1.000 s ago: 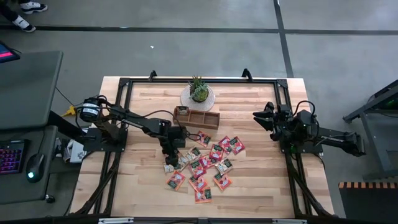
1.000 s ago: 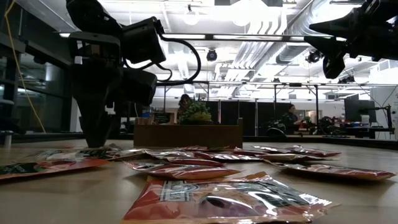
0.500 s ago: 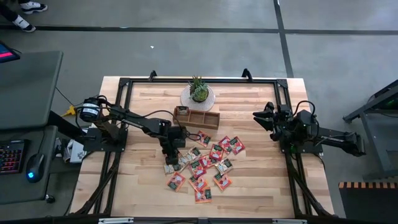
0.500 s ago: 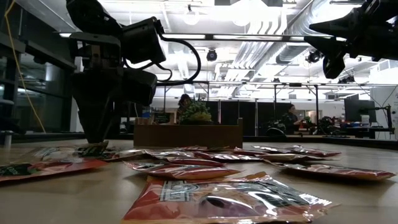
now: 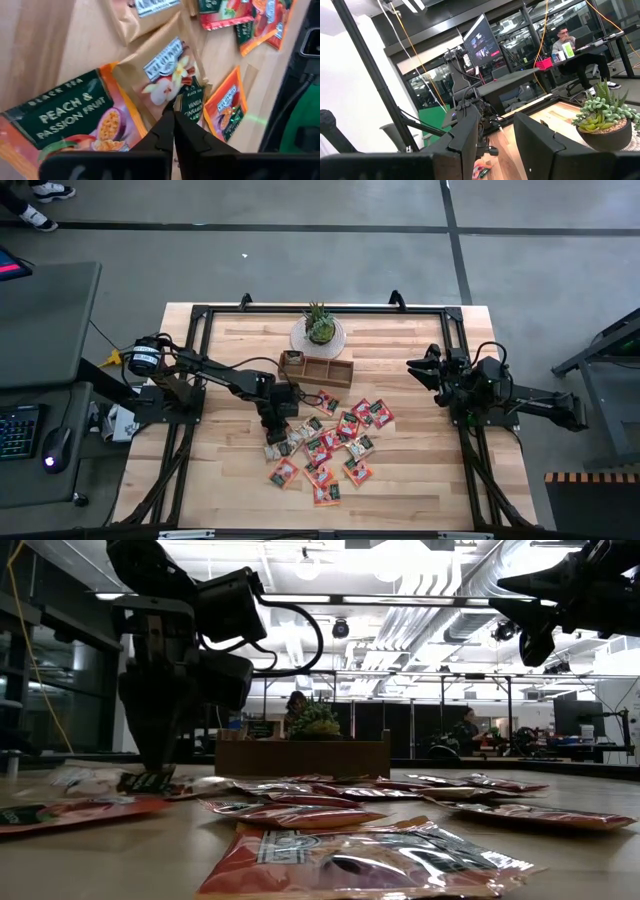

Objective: Pick & Place Tea
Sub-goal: Put the brown tea bag into the left section of the wooden organizer

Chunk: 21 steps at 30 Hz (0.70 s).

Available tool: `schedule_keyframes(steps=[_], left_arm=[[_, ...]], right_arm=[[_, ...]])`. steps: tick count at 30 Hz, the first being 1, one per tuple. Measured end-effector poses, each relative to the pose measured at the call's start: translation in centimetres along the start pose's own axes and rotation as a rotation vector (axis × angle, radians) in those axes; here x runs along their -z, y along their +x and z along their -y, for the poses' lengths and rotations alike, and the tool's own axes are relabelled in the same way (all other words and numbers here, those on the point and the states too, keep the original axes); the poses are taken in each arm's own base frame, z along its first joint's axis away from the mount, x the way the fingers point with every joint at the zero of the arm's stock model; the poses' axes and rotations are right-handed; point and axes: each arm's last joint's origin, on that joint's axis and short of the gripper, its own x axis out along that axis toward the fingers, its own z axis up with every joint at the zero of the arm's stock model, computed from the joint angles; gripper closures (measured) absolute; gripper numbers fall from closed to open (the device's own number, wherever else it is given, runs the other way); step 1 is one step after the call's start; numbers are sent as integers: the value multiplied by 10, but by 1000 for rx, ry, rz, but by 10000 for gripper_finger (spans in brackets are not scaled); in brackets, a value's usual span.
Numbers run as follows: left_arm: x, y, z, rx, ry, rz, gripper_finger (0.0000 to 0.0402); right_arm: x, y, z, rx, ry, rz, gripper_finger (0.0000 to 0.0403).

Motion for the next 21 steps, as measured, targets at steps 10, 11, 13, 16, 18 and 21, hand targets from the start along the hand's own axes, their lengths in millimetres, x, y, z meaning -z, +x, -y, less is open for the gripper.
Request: schedule_keyframes(steps=[10,11,13,16,18,21], left_arm=[[0,0,0,15,-5,-7,401],[0,0,0,17,-6,-9,401],[0,-1,1,15,-13,-14,401],[-3,-4,5,11,-14,-21,401],[-5,-5,6,3,-17,-24,401],[-8,-8,10,0,-8,-25,401]], right_arm=[[0,0,0,0,0,0,279],[0,0,0,0,0,0,279],[0,0,0,0,0,0,279],[0,0,0,0,0,0,279],[0,0,0,0,0,0,279],[0,0,0,0,0,0,279]])
